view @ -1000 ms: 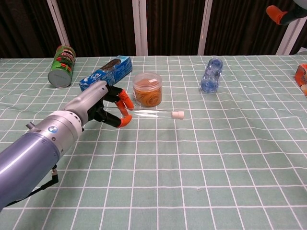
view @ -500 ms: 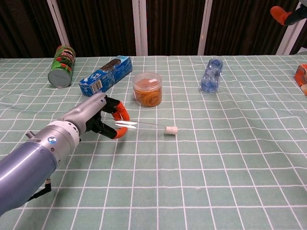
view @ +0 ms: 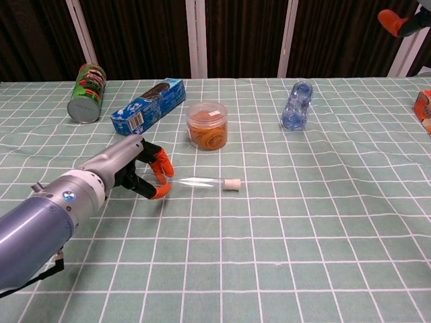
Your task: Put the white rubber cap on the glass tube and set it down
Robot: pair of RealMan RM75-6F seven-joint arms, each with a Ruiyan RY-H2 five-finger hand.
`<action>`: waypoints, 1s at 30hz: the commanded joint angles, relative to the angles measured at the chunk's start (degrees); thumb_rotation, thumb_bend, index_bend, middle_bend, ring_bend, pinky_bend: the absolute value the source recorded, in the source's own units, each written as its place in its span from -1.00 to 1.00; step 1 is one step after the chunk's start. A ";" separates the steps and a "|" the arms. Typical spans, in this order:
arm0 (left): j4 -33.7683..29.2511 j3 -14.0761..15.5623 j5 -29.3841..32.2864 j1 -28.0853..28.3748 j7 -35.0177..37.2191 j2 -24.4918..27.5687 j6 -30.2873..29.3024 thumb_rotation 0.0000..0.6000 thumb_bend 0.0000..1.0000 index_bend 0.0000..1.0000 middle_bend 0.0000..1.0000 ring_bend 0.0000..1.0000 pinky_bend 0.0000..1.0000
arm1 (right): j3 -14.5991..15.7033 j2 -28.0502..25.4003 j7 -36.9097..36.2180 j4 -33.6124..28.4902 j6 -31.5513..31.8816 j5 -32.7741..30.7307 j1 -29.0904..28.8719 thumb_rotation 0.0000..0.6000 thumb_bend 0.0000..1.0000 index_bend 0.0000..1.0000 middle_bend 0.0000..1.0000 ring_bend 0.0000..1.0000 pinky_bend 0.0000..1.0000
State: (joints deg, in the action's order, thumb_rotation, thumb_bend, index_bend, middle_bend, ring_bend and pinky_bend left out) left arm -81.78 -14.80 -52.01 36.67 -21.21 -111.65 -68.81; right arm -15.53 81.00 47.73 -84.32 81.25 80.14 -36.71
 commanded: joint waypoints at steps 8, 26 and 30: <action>-3.01 -0.07 -0.67 -1.10 -0.89 2.48 -0.54 1.00 -0.36 -0.20 -0.31 -0.83 -1.00 | 0.48 -0.02 0.75 -1.24 0.75 0.37 0.74 1.00 -0.01 -0.73 -0.90 -0.99 -0.83; -22.33 -0.60 -15.45 -9.39 5.49 26.07 -8.09 1.00 -0.48 -0.82 -0.85 -1.00 -1.00 | 3.26 -6.59 -17.21 -13.16 9.46 -3.14 13.91 1.00 -0.37 -1.00 -1.00 -1.00 -0.87; -24.19 4.81 -22.83 -15.08 9.44 35.16 -11.63 1.00 -0.54 -0.83 -0.90 -1.00 -1.00 | 7.21 -11.81 -26.75 -18.70 8.80 -5.12 19.87 1.00 -0.45 -1.00 -1.00 -1.00 -0.92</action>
State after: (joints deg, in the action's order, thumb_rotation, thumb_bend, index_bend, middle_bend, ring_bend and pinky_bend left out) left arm -103.48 -14.37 -68.88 26.40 -15.05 -83.03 -77.13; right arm -11.57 73.51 27.36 -98.63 89.70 76.83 -21.72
